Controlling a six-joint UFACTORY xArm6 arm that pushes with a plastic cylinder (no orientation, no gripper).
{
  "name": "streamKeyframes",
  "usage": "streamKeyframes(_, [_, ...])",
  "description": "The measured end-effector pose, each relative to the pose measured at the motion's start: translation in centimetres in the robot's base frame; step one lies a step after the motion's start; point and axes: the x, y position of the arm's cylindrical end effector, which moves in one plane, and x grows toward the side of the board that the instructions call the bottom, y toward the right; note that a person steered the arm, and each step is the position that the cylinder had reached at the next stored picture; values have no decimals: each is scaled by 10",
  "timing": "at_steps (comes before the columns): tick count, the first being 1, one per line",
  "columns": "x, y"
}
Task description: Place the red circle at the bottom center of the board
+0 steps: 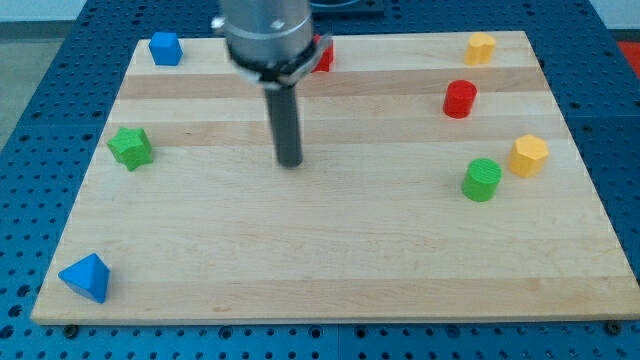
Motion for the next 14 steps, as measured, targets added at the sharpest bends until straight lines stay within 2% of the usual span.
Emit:
streamKeyframes(1, [-44,45])
streamKeyframes(3, [-89,155])
streamKeyframes(5, [-89,252])
streamKeyframes(6, [-99,255])
streamKeyframes(7, [-108,284])
streamKeyframes(9, [-85,284])
streamKeyframes(13, [-21,187])
streamKeyframes(14, [1,181])
